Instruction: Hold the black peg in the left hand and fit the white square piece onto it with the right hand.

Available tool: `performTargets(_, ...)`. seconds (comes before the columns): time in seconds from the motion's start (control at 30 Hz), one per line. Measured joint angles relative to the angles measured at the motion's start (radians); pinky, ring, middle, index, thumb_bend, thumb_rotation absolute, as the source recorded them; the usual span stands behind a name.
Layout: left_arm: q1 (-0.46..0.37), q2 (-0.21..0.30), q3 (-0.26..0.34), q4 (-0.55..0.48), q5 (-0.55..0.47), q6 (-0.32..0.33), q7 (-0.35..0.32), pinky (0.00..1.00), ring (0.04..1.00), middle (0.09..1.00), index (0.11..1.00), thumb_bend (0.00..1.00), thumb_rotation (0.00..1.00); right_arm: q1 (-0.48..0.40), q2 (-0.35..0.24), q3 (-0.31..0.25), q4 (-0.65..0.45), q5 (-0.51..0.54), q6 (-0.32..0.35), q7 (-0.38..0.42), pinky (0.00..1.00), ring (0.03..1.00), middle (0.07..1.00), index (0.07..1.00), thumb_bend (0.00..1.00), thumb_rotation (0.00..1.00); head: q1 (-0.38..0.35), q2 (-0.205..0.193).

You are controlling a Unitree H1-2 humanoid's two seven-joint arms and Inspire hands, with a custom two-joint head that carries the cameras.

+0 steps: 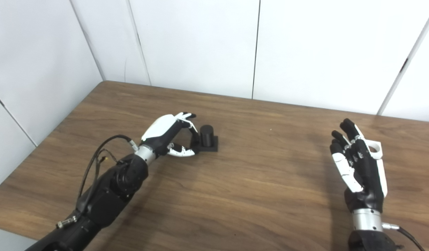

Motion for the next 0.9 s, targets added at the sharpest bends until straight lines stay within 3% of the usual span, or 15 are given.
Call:
performTargets(0.33, 0.011, -0.032, -0.063, -0.034, 0.025, -0.038, 0.005, 0.91, 0.976, 0.930, 0.496, 0.52, 0.09, 0.000, 0.000, 0.000, 0.005, -0.007, -0.005, -0.001, 0.86, 0.860, 0.910, 0.887, 0.56, 0.50, -0.040, 0.017)
performTargets(0.67, 0.004, -0.038, -0.107, -0.038, 0.046, -0.080, 0.005, 0.91, 0.972, 0.919, 0.496, 0.52, 0.09, 0.000, 0.003, 0.000, 0.003, -0.029, -0.006, -0.020, 0.82, 0.839, 0.898, 0.874, 0.59, 0.51, -0.170, 0.043)
performTargets(0.9, 0.004, -0.078, -0.133, -0.037, 0.048, -0.113, 0.005, 0.91, 0.971, 0.919, 0.496, 0.52, 0.09, 0.002, 0.009, 0.001, -0.005, -0.037, -0.006, -0.040, 0.83, 0.841, 0.897, 0.877, 0.58, 0.51, -0.251, 0.061)
